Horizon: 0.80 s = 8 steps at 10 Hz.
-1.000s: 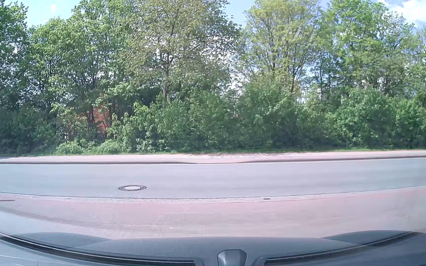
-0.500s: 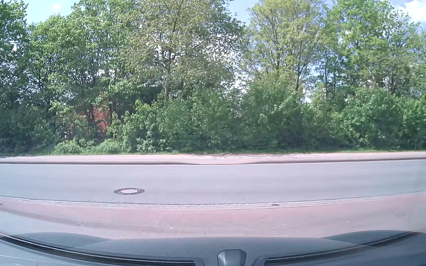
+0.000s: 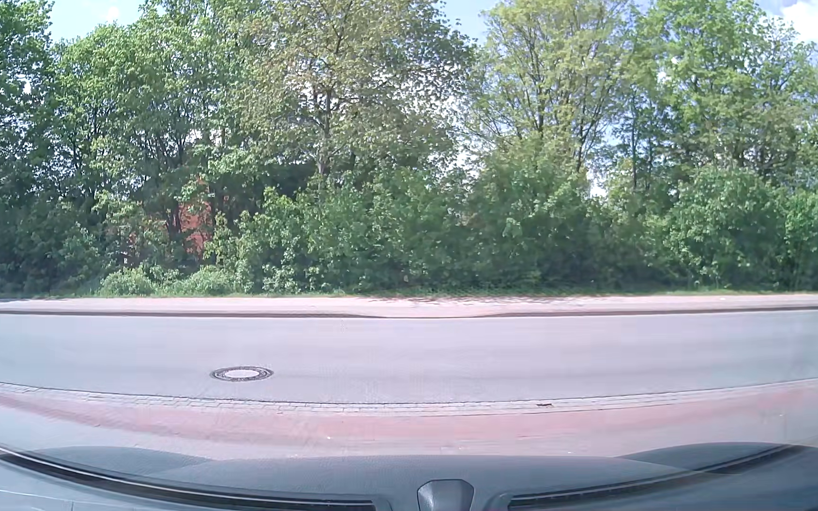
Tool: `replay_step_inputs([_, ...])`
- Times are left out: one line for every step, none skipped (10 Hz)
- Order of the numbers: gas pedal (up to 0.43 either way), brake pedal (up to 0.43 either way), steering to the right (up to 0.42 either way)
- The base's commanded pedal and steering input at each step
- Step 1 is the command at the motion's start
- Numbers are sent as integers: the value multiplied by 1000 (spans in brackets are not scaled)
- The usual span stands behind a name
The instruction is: Follow the waypoints while adhering to traffic rules and regulations
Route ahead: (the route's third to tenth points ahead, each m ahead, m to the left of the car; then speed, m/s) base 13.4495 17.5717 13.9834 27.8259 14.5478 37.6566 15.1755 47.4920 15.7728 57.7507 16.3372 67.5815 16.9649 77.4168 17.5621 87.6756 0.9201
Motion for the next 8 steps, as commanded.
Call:
replay_step_inputs([0, 201, -46])
replay_step_inputs([0, 195, -41])
replay_step_inputs([0, 183, -41])
replay_step_inputs([0, 159, -41])
replay_step_inputs([0, 152, -41])
replay_step_inputs([0, 152, -41])
replay_step_inputs([0, 146, -41])
replay_step_inputs([0, 146, -41])
